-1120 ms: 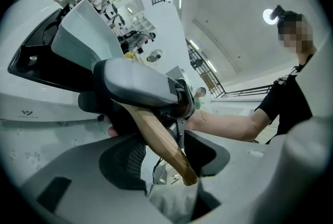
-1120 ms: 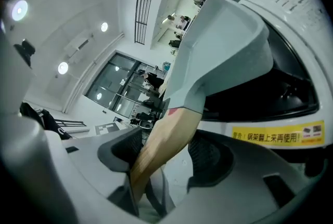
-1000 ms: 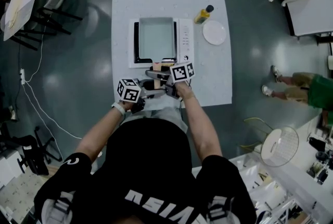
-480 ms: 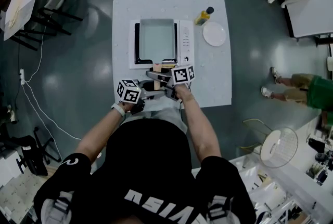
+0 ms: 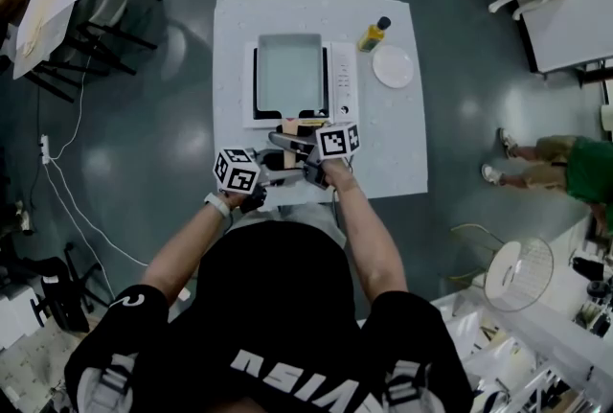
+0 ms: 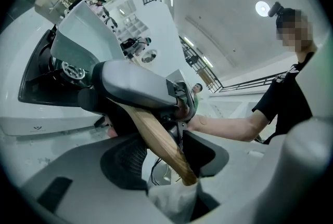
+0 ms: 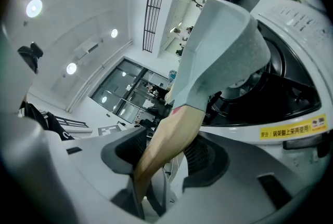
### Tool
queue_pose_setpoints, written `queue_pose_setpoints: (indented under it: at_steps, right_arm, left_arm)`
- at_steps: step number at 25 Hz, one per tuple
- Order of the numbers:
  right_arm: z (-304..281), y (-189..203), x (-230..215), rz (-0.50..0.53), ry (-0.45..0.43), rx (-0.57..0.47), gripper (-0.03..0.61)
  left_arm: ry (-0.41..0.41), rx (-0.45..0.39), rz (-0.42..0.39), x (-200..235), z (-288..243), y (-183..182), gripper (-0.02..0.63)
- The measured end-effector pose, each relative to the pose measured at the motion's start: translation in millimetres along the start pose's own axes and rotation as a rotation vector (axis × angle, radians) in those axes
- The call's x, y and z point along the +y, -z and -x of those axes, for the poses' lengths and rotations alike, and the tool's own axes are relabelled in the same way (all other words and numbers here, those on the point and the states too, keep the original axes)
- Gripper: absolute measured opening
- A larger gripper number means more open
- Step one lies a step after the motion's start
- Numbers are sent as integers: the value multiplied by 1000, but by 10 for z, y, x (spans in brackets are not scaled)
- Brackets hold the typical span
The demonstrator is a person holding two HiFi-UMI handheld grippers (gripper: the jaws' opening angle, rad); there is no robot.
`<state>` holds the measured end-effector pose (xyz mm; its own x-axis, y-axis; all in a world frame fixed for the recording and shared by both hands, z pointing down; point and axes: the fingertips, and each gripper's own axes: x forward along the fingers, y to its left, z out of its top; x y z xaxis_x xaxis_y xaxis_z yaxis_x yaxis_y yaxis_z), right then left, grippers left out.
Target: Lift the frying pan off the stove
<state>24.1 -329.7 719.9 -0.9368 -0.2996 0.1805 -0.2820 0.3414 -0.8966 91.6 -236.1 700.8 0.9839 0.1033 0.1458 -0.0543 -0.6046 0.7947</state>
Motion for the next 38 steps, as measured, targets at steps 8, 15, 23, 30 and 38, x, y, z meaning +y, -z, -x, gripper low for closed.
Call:
queue_pose_setpoints:
  at_steps: [8, 15, 23, 30, 38]
  right_arm:
    - [74, -11, 472, 77, 13, -44, 213]
    - [77, 50, 842, 134, 12, -53, 215]
    - [11, 151, 1036, 159, -5, -62, 215]
    - [-15, 205, 1118, 169, -6, -61, 216]
    - [97, 267, 1136, 169, 1, -89, 216]
  left_arm:
    - [4, 13, -84, -398, 129, -35, 206]
    - [-5, 9, -134, -706, 254, -23, 207]
    - [-18, 12, -162, -852, 385, 58, 207]
    - [-22, 20, -163, -926, 440, 94, 207]
    - [-4, 51, -173, -1005, 366, 172, 207]
